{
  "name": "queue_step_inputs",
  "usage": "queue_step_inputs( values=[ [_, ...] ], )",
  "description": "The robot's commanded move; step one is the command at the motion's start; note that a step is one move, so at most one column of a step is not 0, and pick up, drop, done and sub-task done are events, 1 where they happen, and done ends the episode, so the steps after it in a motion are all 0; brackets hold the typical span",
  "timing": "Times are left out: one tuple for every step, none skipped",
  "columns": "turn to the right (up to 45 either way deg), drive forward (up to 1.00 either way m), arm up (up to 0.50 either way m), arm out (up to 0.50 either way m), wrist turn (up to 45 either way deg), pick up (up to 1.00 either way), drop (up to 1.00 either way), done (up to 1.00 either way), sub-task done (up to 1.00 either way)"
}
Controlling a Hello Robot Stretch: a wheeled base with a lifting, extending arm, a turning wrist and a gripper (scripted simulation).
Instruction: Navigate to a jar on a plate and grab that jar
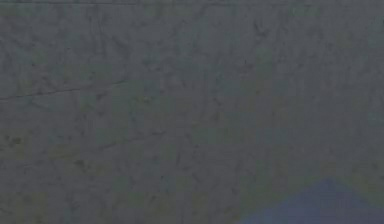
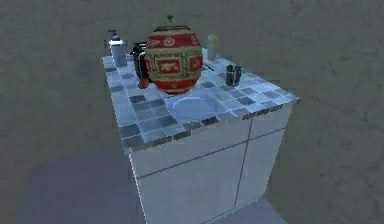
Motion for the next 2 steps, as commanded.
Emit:
queue_step_inputs(
  values=[
    [45.0,0.0,0.0,0.0,0.0,0.0,0.0,0.0,0.0],
    [33.0,0.0,0.0,0.0,0.0,0.0,0.0,0.0,0.0]
  ],
)
